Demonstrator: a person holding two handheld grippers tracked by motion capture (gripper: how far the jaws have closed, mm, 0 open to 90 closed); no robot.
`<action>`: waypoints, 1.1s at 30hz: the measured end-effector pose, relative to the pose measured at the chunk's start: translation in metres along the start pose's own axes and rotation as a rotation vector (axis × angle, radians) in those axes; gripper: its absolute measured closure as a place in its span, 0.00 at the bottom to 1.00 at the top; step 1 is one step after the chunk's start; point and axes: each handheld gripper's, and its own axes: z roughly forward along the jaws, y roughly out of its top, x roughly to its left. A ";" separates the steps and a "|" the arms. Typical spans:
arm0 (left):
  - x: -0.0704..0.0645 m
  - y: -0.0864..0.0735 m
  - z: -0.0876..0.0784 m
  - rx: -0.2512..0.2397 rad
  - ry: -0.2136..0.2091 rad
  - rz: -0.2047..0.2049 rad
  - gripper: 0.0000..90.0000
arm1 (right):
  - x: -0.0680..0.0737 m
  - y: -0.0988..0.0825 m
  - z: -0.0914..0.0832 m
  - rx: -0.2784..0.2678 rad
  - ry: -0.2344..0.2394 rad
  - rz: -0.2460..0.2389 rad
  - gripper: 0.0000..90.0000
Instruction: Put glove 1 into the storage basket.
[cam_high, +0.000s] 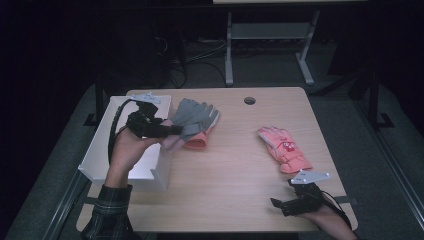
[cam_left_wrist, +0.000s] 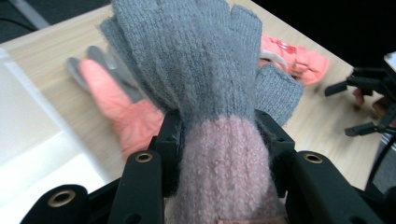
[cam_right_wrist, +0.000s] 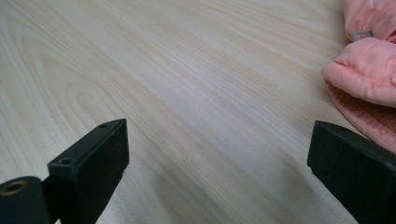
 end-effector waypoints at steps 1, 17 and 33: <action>0.003 -0.001 -0.003 -0.012 0.005 -0.014 0.66 | 0.000 0.000 0.000 0.001 0.000 -0.001 0.06; 0.047 -0.026 -0.042 -0.046 0.162 -0.139 0.66 | 0.002 0.007 0.004 -0.006 0.024 -0.012 0.06; 0.116 -0.072 -0.022 0.045 0.342 -0.278 0.66 | 0.001 0.010 0.009 0.006 0.035 -0.026 0.06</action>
